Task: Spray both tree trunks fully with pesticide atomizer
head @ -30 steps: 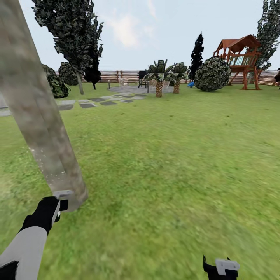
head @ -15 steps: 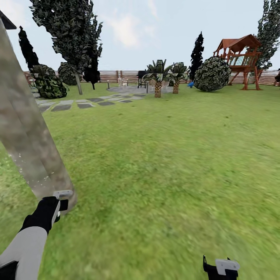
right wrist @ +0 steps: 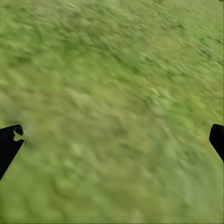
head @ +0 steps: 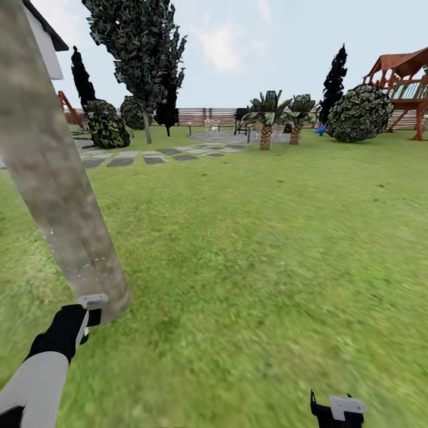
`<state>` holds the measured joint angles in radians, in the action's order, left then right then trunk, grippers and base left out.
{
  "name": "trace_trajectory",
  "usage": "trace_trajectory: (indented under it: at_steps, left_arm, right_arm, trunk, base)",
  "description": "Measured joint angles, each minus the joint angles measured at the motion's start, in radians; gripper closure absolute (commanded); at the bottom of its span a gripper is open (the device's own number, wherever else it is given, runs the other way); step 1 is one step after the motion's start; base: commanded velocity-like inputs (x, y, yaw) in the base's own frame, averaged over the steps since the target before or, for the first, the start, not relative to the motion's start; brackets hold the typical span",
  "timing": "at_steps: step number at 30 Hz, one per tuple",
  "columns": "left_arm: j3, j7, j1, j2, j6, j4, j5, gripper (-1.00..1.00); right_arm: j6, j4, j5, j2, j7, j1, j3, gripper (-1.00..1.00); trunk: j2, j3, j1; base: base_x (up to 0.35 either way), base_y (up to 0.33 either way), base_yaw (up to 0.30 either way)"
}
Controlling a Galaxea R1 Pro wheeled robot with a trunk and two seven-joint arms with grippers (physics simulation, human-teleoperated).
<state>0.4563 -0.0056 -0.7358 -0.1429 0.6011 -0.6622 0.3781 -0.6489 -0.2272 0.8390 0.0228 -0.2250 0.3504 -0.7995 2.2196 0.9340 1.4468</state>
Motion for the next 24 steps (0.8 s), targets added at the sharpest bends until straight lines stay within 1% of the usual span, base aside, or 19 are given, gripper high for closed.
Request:
trace_trajectory:
  at_steps: [4, 8, 9, 10, 12, 14, 15, 16, 17, 18, 19, 20, 21, 22, 24]
  left_arm:
    - [0.0, -0.015, -0.002, -0.01, 0.003, -0.019, -0.005, 1.0]
    - [-0.008, -0.018, -0.015, -0.009, 0.016, -0.025, -0.006, 1.0]
    - [-0.009, -0.018, -0.018, -0.005, 0.016, -0.025, -0.007, 1.0]
    - [-0.011, -0.018, -0.034, 0.004, 0.018, -0.026, -0.011, 1.0]
    - [-0.011, -0.027, -0.065, 0.013, 0.021, -0.025, -0.01, 1.0]
    - [-0.014, -0.061, -0.103, 0.025, 0.026, -0.024, -0.019, 1.0]
    - [-0.016, -0.073, -0.124, 0.037, 0.035, -0.024, -0.019, 1.0]
    - [-0.026, -0.077, -0.143, 0.052, 0.052, -0.024, -0.018, 1.0]
    - [-0.04, -0.079, -0.153, 0.057, 0.069, -0.024, -0.012, 1.0]
    - [-0.056, -0.08, -0.159, 0.058, 0.081, -0.025, -0.01, 1.0]
    - [-0.063, -0.08, -0.164, 0.057, 0.086, -0.025, -0.008, 1.0]
    - [-0.074, -0.081, -0.191, 0.043, 0.094, -0.024, -0.001, 1.0]
    - [-0.075, -0.081, -0.204, 0.018, 0.095, -0.025, 0.005, 1.0]
    - [-0.073, -0.083, -0.207, -0.013, 0.096, -0.024, 0.006, 1.0]
    - [-0.073, -0.084, -0.204, -0.058, 0.097, -0.023, 0.002, 1.0]
  right_arm:
    - [0.0, 0.0, 0.0, 0.001, 0.0, 0.0, -0.001, -1.0]
    - [0.0, 0.0, 0.0, 0.001, 0.0, 0.0, -0.001, -1.0]
    - [0.0, 0.0, 0.0, 0.001, 0.0, 0.0, -0.001, -1.0]
    - [0.0, 0.0, 0.0, 0.001, 0.0, 0.0, -0.001, -1.0]
    - [0.0, 0.0, 0.0, 0.001, 0.0, 0.0, -0.001, -1.0]
    - [0.0, 0.0, 0.0, 0.001, 0.0, 0.0, -0.001, -1.0]
    - [0.0, 0.0, 0.0, 0.002, 0.0, 0.0, -0.001, -1.0]
    - [0.0, 0.0, 0.0, 0.002, -0.001, 0.0, -0.001, -1.0]
    - [0.0, 0.0, 0.0, 0.002, 0.0, 0.0, -0.001, -1.0]
    - [0.0, 0.0, 0.0, 0.002, 0.0, 0.0, -0.001, -1.0]
    - [0.0, 0.0, 0.0, 0.002, 0.0, 0.0, -0.001, -1.0]
    - [0.0, 0.0, 0.0, 0.002, -0.001, 0.0, -0.001, -1.0]
    - [0.0, 0.0, 0.0, 0.002, -0.001, 0.0, -0.001, -1.0]
    - [0.0, 0.0, 0.0, 0.002, -0.001, 0.0, -0.001, -1.0]
    - [0.0, 0.0, 0.0, 0.002, 0.0, 0.0, -0.001, -1.0]
  trunk:
    - [0.0, 0.0, 0.0]
    - [0.0, 0.0, 0.0]
    - [0.0, 0.0, 0.0]
    - [0.0, 0.0, 0.0]
    - [0.0, 0.0, 0.0]
    - [0.0, 0.0, 0.0]
    - [0.0, 0.0, 0.0]
    - [0.0, 0.0, 0.0]
    - [0.0, 0.0, 0.0]
    - [0.0, 0.0, 0.0]
    - [0.0, 0.0, 0.0]
    - [0.0, 0.0, 0.0]
    - [0.0, 0.0, 0.0]
    - [0.0, 0.0, 0.0]
    - [0.0, 0.0, 0.0]
  base:
    - [0.0, 0.0, 0.277]
    - [0.0, 0.0, 0.277]
    - [0.0, 0.0, 0.277]
    - [0.0, 0.0, 0.277]
    - [0.0, 0.0, 0.277]
    - [0.0, 0.0, 0.131]
    - [0.0, 0.0, 0.031]
    - [0.0, 0.0, 0.016]
    - [0.0, 0.0, 0.008]
    - [0.0, 0.0, 0.005]
    - [0.0, 0.0, 0.001]
    - [0.0, 0.0, 0.0]
    - [0.0, 0.0, 0.0]
    - [0.0, 0.0, 0.0]
    - [0.0, 0.0, 0.0]
